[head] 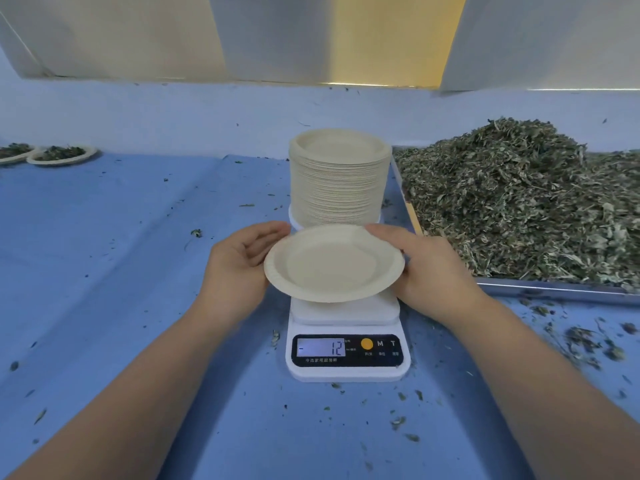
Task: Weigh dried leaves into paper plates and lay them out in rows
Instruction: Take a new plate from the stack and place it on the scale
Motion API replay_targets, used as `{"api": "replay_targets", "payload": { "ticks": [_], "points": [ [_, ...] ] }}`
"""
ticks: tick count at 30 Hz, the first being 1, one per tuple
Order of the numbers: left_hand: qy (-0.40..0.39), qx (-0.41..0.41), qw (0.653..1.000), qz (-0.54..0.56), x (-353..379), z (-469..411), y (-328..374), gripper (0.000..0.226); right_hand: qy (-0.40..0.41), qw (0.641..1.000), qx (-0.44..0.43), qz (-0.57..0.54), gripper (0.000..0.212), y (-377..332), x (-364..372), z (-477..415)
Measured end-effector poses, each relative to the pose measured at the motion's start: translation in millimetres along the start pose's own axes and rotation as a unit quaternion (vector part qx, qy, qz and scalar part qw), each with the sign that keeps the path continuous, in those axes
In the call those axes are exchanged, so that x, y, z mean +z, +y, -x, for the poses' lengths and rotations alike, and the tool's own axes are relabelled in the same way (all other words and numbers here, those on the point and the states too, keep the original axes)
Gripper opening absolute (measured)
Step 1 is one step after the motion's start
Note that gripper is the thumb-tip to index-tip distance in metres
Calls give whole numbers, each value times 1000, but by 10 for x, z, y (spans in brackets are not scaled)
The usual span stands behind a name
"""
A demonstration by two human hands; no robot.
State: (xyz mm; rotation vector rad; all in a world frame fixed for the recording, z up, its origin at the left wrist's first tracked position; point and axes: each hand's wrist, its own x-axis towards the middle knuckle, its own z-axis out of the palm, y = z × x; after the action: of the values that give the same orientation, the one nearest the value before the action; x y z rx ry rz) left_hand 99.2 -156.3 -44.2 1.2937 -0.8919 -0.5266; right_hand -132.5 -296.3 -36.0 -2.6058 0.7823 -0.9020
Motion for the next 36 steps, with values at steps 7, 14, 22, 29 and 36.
{"api": "replay_targets", "payload": {
  "ticks": [7, 14, 22, 29, 36],
  "points": [
    [-24, -4, 988, -150, -15, -31, -219, 59, 1, 996, -9, 91, 59, 9, -29, 0],
    [-4, -5, 984, -178, -99, -100, -296, 67, 61, 992, 111, 24, 76, 256, -224, -11],
    [48, 0, 994, -101, -97, -71, -286, 54, -65, 945, 281, 151, 58, 483, -227, -167],
    [80, -15, 994, -75, -113, -71, -252, 32, -216, 900, 346, 154, 90, 486, -214, -394],
    [93, -35, 988, -122, -78, -70, -210, 20, -156, 918, 285, 226, 86, 464, -280, -273]
  ]
}}
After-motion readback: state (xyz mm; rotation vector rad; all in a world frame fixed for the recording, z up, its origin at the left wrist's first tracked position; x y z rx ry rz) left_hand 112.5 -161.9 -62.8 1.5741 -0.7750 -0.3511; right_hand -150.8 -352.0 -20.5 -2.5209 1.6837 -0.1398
